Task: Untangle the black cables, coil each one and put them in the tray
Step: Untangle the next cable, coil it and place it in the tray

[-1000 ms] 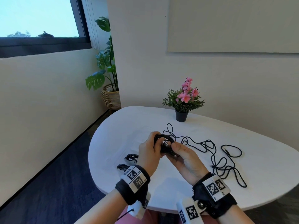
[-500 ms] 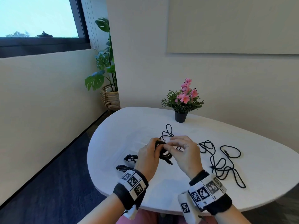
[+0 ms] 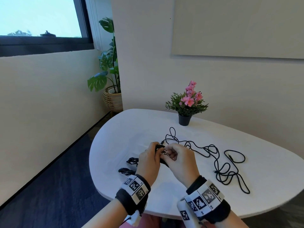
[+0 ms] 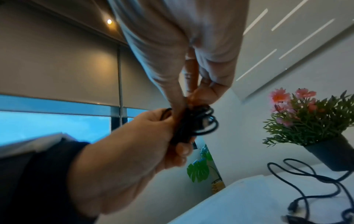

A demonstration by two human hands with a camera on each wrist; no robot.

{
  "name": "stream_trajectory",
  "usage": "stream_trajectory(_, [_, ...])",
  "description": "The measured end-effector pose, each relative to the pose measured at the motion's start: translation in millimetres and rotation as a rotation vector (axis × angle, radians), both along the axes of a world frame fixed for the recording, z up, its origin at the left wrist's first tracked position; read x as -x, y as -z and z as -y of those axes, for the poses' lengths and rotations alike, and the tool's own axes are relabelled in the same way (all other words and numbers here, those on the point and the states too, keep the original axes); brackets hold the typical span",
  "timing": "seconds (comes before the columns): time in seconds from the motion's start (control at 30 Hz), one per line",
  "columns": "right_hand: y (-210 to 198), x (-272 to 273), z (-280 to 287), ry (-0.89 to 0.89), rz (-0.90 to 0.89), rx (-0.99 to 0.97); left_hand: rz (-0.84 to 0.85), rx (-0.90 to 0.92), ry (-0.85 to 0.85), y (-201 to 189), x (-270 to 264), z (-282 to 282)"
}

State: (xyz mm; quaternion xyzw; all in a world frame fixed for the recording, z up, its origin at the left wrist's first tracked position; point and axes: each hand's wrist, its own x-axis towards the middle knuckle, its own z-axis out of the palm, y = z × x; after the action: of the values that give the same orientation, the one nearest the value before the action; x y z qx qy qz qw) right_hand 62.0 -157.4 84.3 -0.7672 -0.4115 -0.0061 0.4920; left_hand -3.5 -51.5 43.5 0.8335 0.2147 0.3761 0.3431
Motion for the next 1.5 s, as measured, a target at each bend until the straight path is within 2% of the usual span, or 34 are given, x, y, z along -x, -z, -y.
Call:
stream_trajectory(0.13, [-4.0,-0.1,-1.0,0.0,0.117,0.151,0.04,0.038,-0.019,0.0,2.3,-2.7])
stream_trajectory(0.23, [-2.7,-3.5,-0.2,-0.03,0.146,0.073,0.089,0.045,-0.011,-6.0,7.7,-1.3])
stream_trajectory(0.37, [-2.8,-7.1,2.3,-0.025,-0.17,-0.195,0.12,0.026,0.023,-17.5,13.9,-3.2])
stream_trajectory(0.5, [-4.2,-3.6,4.9,-0.006,-0.315,-0.341,0.075,0.138,0.077,-21.8,19.8,-6.9])
stream_trajectory(0.63, [-5.2,-10.9,10.3,-0.001,-0.758,-0.472,0.026,0.154,0.187,-23.9,26.2,-8.7])
stream_trajectory(0.7, [-5.6,-15.2,13.0,0.015,-0.889,-0.473,-0.001,0.202,0.253,-24.4,28.2,-8.6])
stream_trajectory(0.8, [-7.0,-22.2,14.9,0.058,-0.921,-0.478,-0.041,0.201,0.301,-25.5,28.7,-6.9])
stream_trajectory(0.9, [-6.1,-24.8,15.6,0.088,-0.834,-0.41,-0.128,0.157,0.366,-27.7,29.2,-5.9])
stream_trajectory(1.03, [-5.4,-23.9,18.8,-0.032,-0.744,-0.295,-0.236,0.076,0.468,-34.8,34.9,-6.5])
stream_trajectory(1.13, [-3.2,-26.9,19.1,-0.073,-0.88,-0.249,-0.257,0.04,0.495,-34.8,37.6,-7.5])
stream_trajectory(1.23, [4.1,-25.5,14.9,-0.018,-1.058,-0.235,-0.235,0.042,0.475,-26.9,37.8,-6.1])
stream_trajectory(1.3, [7.8,-24.8,10.5,0.004,-1.015,-0.214,-0.213,0.065,0.427,-18.6,37.0,-4.2])
stream_trajectory(1.33, [8.6,-25.1,9.0,0.0,-0.923,-0.199,-0.209,0.083,0.404,-14.5,36.4,-3.4])
stream_trajectory(1.37, [9.8,-26.2,7.3,-0.01,-0.782,-0.172,-0.21,0.096,0.386,-11.1,35.4,-3.1])
stream_trajectory(1.47, [13.8,-29.0,6.7,-0.091,-0.186,0.058,-0.205,0.121,0.338,-8.3,31.1,-7.5])
stream_trajectory(1.5, [15.8,-27.4,7.8,-0.15,-0.066,0.146,-0.196,0.145,0.318,-9.5,29.6,-10.6])
